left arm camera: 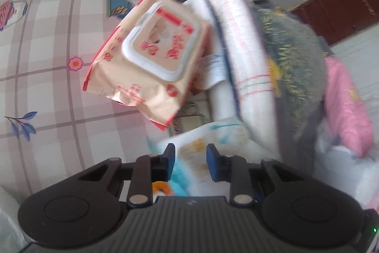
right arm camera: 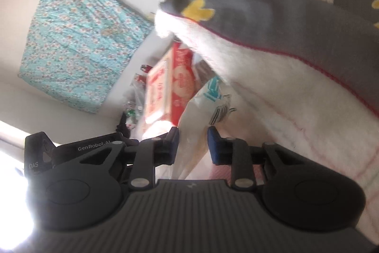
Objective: Organize soft objects
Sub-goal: 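Reach the left tool to the white cotton swab pack and grasp it, then carry the cotton swab pack with the left tool into the cardboard box and release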
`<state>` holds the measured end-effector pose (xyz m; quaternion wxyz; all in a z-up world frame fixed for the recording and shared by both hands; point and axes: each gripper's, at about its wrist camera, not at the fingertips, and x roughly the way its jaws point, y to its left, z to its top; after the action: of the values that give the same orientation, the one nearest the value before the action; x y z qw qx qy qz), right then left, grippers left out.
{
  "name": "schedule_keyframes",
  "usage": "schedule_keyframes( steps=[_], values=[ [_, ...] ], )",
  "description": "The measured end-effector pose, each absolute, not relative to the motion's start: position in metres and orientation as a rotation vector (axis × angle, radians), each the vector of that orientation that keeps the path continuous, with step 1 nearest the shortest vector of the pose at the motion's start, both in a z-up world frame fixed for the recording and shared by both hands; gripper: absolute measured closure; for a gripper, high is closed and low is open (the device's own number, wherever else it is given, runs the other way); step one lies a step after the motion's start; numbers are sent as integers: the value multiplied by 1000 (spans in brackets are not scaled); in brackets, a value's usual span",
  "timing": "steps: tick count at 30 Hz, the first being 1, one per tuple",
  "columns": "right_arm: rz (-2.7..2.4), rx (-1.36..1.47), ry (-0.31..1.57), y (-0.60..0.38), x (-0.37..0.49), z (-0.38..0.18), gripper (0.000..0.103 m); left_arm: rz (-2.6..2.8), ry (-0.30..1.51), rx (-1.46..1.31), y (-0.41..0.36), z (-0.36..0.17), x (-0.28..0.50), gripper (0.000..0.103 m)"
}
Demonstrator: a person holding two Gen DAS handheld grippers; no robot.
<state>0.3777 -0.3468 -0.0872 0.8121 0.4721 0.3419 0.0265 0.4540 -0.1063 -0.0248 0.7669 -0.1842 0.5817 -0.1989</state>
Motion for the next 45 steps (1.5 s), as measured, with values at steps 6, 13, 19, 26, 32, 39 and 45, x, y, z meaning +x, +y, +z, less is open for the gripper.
schedule_keyframes(
  steps=[6, 13, 19, 26, 32, 39, 45],
  values=[
    [112, 946, 700, -327, 358, -52, 92, -489, 1193, -366, -98, 15, 417, 77],
    [57, 986, 731, -333, 329, -47, 86, -435, 1131, -332, -82, 26, 397, 69],
    [24, 926, 766, -336, 337, -57, 61, -390, 1136, -330, -82, 11, 422, 42],
    [22, 866, 869, -338, 382, -80, 61, -370, 1263, -405, -92, -45, 472, 41],
    [35, 877, 913, -342, 407, -103, 61, -398, 1349, -417, -106, -78, 491, 43],
    [28, 927, 900, -347, 412, -115, 83, -405, 1359, -394, -115, -82, 494, 61],
    [61, 931, 852, -342, 406, -98, 86, -439, 1338, -403, -112, -60, 484, 64]
  ],
)
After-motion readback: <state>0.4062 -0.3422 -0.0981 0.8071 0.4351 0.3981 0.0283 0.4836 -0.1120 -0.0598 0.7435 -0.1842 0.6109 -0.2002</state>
